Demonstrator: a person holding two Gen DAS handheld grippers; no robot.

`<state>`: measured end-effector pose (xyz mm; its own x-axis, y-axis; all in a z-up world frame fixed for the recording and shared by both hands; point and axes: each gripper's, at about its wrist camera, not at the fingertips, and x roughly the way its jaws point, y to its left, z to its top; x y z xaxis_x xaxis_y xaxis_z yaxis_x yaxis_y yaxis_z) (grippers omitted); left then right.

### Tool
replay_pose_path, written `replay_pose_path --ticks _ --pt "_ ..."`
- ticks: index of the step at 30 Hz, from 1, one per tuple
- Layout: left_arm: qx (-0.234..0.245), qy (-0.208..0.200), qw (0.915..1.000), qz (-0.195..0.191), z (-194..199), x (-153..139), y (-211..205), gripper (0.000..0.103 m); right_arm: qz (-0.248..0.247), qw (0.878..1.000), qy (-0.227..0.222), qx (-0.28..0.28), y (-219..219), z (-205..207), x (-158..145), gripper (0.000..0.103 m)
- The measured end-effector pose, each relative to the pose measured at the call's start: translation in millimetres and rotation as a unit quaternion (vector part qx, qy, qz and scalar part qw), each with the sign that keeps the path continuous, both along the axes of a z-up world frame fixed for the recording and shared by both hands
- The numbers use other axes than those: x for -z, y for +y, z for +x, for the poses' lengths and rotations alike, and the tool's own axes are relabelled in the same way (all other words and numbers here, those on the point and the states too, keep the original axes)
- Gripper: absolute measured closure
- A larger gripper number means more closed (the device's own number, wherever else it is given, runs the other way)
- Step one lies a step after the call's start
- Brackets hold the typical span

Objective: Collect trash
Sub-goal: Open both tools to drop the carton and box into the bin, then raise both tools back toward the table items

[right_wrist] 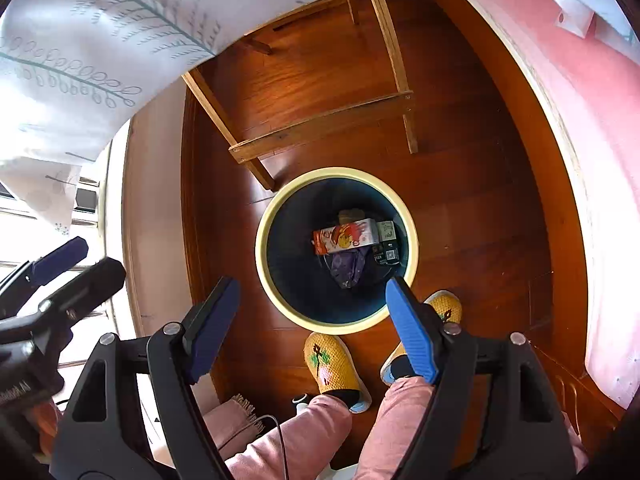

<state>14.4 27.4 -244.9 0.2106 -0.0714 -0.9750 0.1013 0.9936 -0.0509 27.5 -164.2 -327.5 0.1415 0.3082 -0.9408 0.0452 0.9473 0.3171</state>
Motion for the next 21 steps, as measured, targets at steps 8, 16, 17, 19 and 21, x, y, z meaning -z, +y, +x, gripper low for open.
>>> replay_pose_path --ticks 8,16,17,19,21 --pt "-0.006 -0.032 0.9994 0.005 4.0 -62.1 19.3 0.024 -0.008 1.000 -0.023 0.018 -1.3 -3.3 -65.8 0.030" --pt "0.001 -0.081 0.9967 -0.005 7.0 -152.7 32.2 0.024 -0.018 0.996 -0.075 0.034 3.0 3.5 -161.2 0.030" --pt "0.004 -0.089 0.9960 -0.006 8.0 -165.4 32.6 0.024 -0.019 0.996 -0.083 0.037 3.5 3.6 -175.0 0.030" --pt "0.011 -0.105 0.9943 -0.011 9.5 -189.8 33.6 0.024 -0.019 0.994 -0.098 0.041 4.0 3.0 -201.3 0.030" --pt "0.017 -0.125 0.9919 -0.016 13.3 -215.0 34.5 0.024 -0.020 0.992 -0.116 0.045 3.7 2.0 -226.2 0.030"
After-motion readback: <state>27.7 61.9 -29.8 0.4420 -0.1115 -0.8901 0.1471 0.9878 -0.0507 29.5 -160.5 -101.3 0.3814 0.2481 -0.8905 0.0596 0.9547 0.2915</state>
